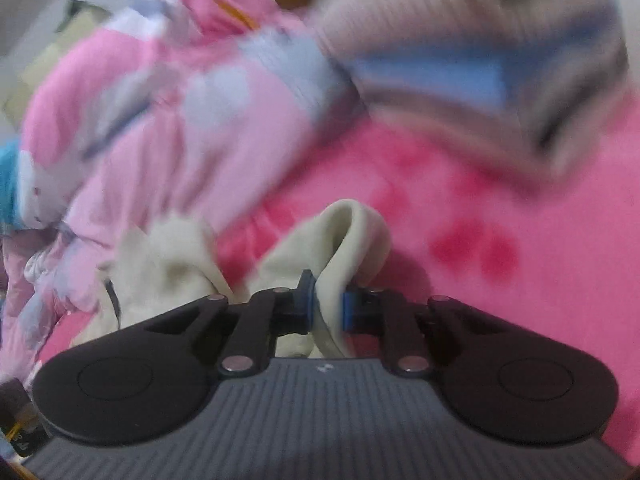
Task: Fold clothes
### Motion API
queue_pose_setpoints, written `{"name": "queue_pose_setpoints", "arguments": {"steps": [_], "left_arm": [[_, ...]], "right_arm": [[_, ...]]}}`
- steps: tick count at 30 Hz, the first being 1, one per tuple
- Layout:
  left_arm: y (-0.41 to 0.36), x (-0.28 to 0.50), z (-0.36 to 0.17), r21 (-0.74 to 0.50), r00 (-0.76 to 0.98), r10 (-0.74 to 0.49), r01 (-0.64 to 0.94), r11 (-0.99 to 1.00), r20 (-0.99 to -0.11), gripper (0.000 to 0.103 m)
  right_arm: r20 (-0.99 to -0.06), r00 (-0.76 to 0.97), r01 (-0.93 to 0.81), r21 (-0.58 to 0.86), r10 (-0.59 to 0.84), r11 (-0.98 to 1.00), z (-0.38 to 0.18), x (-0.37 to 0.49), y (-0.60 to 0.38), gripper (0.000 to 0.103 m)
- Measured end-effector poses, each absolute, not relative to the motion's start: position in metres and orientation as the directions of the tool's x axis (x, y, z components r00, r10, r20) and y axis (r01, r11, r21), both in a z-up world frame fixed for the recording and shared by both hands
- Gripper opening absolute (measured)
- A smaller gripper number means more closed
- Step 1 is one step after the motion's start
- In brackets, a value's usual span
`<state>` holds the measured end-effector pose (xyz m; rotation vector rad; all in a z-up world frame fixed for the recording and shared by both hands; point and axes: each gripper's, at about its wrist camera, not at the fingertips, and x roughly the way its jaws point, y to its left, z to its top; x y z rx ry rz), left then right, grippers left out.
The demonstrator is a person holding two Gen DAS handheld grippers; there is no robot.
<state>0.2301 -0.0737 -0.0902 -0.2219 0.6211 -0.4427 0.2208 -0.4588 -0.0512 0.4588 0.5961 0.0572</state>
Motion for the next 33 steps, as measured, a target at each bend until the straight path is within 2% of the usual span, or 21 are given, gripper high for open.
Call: {"name": "queue_pose_setpoints", "arguments": {"steps": [6, 12, 14, 19, 24, 29, 31, 33], "left_arm": [[-0.073, 0.232, -0.089, -0.329, 0.723, -0.464, 0.334, 0.884, -0.512, 0.06], [-0.073, 0.232, -0.09, -0.327, 0.724, -0.465, 0.336, 0.883, -0.511, 0.06], [-0.073, 0.232, -0.09, -0.326, 0.723, -0.464, 0.336, 0.884, -0.512, 0.06], [-0.073, 0.231, -0.089, -0.324, 0.723, -0.463, 0.336, 0.884, -0.513, 0.06], [-0.072, 0.23, -0.089, -0.325, 0.721, -0.464, 0.337, 0.884, -0.514, 0.06], [-0.072, 0.231, -0.089, -0.325, 0.72, -0.464, 0.337, 0.884, -0.516, 0.06], [-0.072, 0.231, -0.089, -0.325, 0.72, -0.464, 0.336, 0.884, -0.517, 0.06], [-0.072, 0.231, -0.088, -0.324, 0.72, -0.463, 0.336, 0.884, -0.517, 0.06]], "right_arm": [[-0.353, 0.935, 0.041, 0.185, 0.028, 0.982, 0.051, 0.226, -0.454, 0.011], [-0.303, 0.953, 0.008, 0.07, 0.014, 0.998, 0.092, 0.253, -0.447, 0.011], [-0.303, 0.953, 0.017, 0.081, 0.009, 0.997, 0.089, 0.254, -0.444, 0.011], [-0.342, 0.939, 0.116, 0.223, -0.033, 0.968, 0.051, 0.231, -0.472, 0.012], [-0.398, 0.917, 0.143, 0.411, 0.036, 0.901, -0.004, 0.194, -0.508, 0.017], [-0.525, 0.846, 0.306, 0.33, -0.095, 0.893, -0.048, 0.171, -0.526, 0.035], [-0.536, 0.833, 0.339, 0.303, -0.135, 0.89, -0.053, 0.16, -0.533, 0.042], [-0.519, 0.837, 0.348, 0.261, -0.173, 0.9, -0.049, 0.15, -0.53, 0.045]]}}
